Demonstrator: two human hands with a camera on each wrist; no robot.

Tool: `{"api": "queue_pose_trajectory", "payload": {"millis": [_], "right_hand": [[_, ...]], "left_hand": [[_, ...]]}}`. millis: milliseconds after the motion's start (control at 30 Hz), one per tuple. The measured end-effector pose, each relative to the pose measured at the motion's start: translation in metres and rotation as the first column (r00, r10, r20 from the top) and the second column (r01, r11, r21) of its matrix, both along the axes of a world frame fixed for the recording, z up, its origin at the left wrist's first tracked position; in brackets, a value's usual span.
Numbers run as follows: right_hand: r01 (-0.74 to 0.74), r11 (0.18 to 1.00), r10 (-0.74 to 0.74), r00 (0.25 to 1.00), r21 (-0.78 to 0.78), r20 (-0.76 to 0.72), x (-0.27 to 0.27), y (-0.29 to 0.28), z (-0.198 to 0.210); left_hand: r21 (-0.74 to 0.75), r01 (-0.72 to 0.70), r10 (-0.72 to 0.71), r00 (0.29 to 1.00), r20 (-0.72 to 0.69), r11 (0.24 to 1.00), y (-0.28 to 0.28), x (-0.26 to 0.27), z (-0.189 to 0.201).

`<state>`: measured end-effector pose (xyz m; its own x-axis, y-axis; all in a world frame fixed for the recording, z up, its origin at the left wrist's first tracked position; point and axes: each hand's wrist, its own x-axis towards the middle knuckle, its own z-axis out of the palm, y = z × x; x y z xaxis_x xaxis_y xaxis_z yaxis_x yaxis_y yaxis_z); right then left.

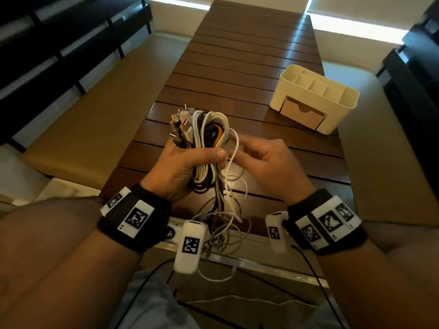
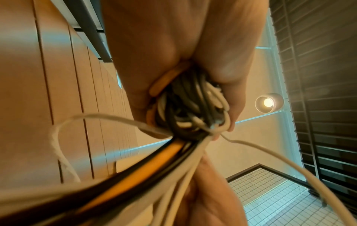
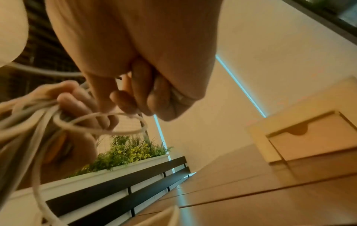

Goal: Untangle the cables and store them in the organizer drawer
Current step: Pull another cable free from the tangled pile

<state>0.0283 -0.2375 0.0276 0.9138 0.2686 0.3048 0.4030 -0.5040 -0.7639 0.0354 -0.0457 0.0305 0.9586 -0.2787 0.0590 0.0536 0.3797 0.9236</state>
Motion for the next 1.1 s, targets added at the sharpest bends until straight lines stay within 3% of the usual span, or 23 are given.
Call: {"api": "queue_pose_trajectory", "payload": {"millis": [67,167,233,300,367,433,533,600,667,733,800,900,967,1100], "right_hand": [[-0.034,0.992,0.037,0.999,-0.118,0.029,0.002,0.001,-0.003],[0.081,0.957,-0.09,0.996,-0.28,-0.019,0.006,-0.009,-0.003],[0.116,0.859,-0.226,0.96,-0.498,-0.166,0.009,-0.016,0.0],[0.005,0.757,-0.337,0.86,-0.653,-0.383,0.011,-0.018,0.0],[-0.141,0.672,-0.371,0.785,-0.727,-0.495,0.011,-0.013,-0.004],[-0.195,0.615,-0.398,0.76,-0.764,-0.514,0.007,-0.011,-0.005],[-0.098,0.581,-0.434,0.802,-0.808,-0.41,0.006,-0.022,0.008],[0.098,0.688,-0.426,0.857,-0.719,-0.291,0.006,-0.031,0.023],[0.337,0.824,-0.399,0.916,-0.456,-0.043,0.003,-0.034,0.038],[0.354,0.912,-0.328,0.933,-0.209,0.15,-0.003,-0.03,0.05],[0.246,0.966,-0.242,0.968,-0.072,0.062,-0.01,-0.016,0.058],[0.106,0.993,-0.114,0.978,-0.056,-0.174,-0.016,0.005,0.052],[0.062,0.998,-0.064,0.977,-0.017,-0.205,-0.017,0.011,0.044],[0.076,0.976,-0.034,0.979,0.203,-0.203,-0.011,0.009,0.041]], "left_hand": [[-0.004,-0.018,0.018,1.0,0.011,1.0,0.0,-0.001,0.005],[0.009,-0.079,0.079,0.997,-0.013,0.997,0.009,0.002,0.008],[-0.03,-0.121,0.118,0.988,-0.095,0.992,0.019,0.006,0.008],[-0.054,-0.152,0.143,0.981,-0.134,0.987,0.023,0.008,0.008],[-0.043,-0.143,0.139,0.987,-0.078,0.989,0.019,0.006,0.01],[0.0,-0.116,0.116,0.993,-0.03,0.993,0.013,0.003,0.008],[0.039,-0.072,0.074,0.997,-0.034,0.997,0.009,0.001,0.005],[0.041,-0.085,0.086,0.996,-0.019,0.996,0.007,0.0,0.006],[0.035,-0.092,0.093,0.996,-0.008,0.995,0.004,-0.001,0.006],[0.03,-0.087,0.087,0.996,-0.009,0.996,0.0,-0.002,0.005],[0.025,-0.096,0.096,0.995,-0.027,0.995,-0.002,-0.002,0.002],[0.013,-0.112,0.112,0.993,-0.024,0.994,-0.005,-0.003,-0.001],[0.001,-0.115,0.115,0.993,-0.018,0.993,-0.004,-0.004,0.0],[0.005,-0.035,0.035,0.999,0.016,0.999,-0.004,-0.006,0.002]]}}
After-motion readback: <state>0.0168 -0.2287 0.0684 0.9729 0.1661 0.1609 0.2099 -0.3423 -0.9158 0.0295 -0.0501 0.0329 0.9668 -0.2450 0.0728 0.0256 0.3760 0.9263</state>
